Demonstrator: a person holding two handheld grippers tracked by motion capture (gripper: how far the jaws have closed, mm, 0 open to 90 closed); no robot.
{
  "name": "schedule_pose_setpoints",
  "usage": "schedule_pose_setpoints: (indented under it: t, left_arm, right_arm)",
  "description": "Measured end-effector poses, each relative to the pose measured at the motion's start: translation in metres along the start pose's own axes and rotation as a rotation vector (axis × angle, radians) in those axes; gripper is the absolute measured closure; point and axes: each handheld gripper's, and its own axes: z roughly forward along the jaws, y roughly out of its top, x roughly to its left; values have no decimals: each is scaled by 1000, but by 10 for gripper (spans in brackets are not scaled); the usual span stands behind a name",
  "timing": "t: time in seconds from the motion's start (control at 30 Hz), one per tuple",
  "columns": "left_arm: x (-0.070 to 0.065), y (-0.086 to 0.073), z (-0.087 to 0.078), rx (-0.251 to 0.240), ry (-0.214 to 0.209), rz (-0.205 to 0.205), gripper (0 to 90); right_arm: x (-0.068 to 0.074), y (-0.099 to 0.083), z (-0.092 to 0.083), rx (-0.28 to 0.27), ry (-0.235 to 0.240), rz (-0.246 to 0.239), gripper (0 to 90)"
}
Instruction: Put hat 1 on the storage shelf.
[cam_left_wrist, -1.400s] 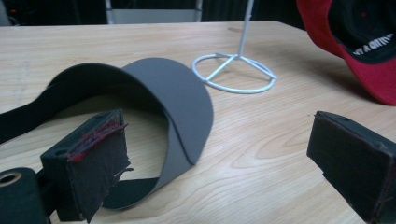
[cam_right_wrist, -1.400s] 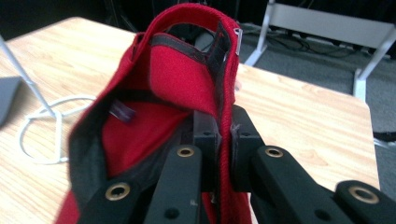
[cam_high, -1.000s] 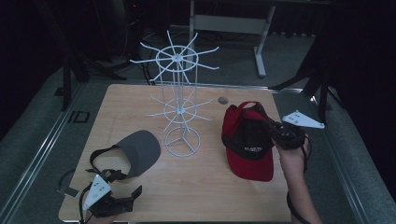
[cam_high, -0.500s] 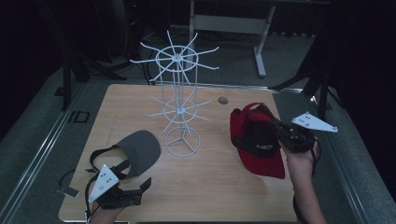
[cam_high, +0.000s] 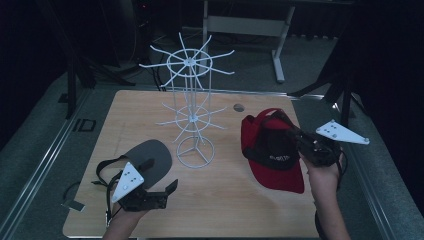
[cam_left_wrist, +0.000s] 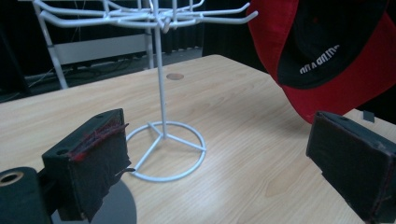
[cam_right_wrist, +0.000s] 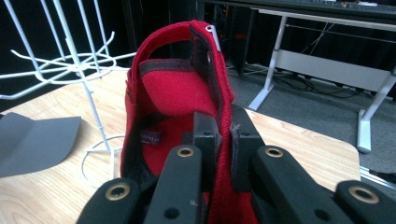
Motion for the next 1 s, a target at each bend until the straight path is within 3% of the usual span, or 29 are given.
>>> schedule_pose_setpoints:
  t: [0.4, 0.57, 1.0]
  left_arm:
    - [-13, 18, 23, 43, -20, 31, 58]
    - [-25, 27, 38, 58, -53, 56, 58]
    - [-50, 58, 60, 21, -136, 111, 58]
  right_arm:
    - [14, 8, -8, -11, 25, -9, 843]
    - [21, 11, -10, -15, 45, -8, 843]
    - [36, 20, -22, -59, 101, -15, 843]
